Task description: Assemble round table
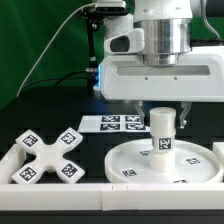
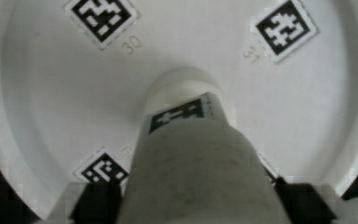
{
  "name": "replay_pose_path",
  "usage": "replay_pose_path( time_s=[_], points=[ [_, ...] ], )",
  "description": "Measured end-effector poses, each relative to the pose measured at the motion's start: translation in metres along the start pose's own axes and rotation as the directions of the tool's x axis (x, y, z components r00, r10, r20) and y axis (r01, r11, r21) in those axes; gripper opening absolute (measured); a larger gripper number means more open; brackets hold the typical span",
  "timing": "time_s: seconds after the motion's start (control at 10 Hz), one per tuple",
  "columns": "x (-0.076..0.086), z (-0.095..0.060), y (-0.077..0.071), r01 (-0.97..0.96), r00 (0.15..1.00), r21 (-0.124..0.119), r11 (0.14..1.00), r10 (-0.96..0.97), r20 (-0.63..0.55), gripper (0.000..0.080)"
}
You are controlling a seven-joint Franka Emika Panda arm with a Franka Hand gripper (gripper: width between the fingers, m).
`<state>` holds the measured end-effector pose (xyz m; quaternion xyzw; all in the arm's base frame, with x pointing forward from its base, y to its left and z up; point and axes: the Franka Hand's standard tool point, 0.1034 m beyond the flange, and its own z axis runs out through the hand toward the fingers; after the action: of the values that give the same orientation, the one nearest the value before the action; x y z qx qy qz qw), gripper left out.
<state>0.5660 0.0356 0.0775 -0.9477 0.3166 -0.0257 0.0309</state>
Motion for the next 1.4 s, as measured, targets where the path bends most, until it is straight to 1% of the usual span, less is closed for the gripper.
replay_pose_path(
  time_s=[0.1, 0.2, 0.3, 0.4, 0.5, 0.6, 0.7, 0.8, 0.9, 1.0, 1.2, 1.3, 1.4],
  points=[
    [0.0, 0.0, 0.0, -0.18, 0.984, 0.004, 0.984, 0.18, 0.01, 0.0407],
    [-0.002, 0.001, 0.0, -0.322, 0.947, 0.003, 0.947, 0.322, 0.014, 0.0407],
    [-0.002, 0.001, 0.001, -0.524, 0.852, 0.016, 0.852, 0.523, 0.03, 0.0407],
    [-0.003, 0.001, 0.001, -0.589, 0.808, 0.02, 0.808, 0.588, 0.034, 0.0407],
    [-0.004, 0.001, 0.001, -0.591, 0.806, 0.019, 0.806, 0.591, 0.034, 0.0407],
    [-0.004, 0.002, 0.001, -0.583, 0.812, 0.018, 0.812, 0.582, 0.033, 0.0488],
    [-0.004, 0.002, 0.0, -0.486, 0.874, 0.017, 0.874, 0.485, 0.025, 0.0488],
    [-0.008, 0.001, -0.005, -0.308, 0.951, 0.016, 0.951, 0.308, 0.016, 0.0615],
    [-0.012, -0.001, -0.011, -0.156, 0.988, 0.025, 0.987, 0.156, 0.016, 0.0642],
    [-0.013, -0.002, -0.013, -0.045, 0.999, 0.029, 0.999, 0.044, 0.014, 0.0648],
    [-0.012, -0.001, -0.011, 0.054, 0.998, 0.026, 0.998, -0.054, 0.011, 0.0648],
    [-0.011, -0.001, -0.011, 0.12, 0.993, 0.026, 0.992, -0.12, 0.009, 0.0649],
    [-0.009, -0.002, -0.01, 0.239, 0.971, 0.022, 0.971, -0.239, -0.007, 0.0649]
  ],
)
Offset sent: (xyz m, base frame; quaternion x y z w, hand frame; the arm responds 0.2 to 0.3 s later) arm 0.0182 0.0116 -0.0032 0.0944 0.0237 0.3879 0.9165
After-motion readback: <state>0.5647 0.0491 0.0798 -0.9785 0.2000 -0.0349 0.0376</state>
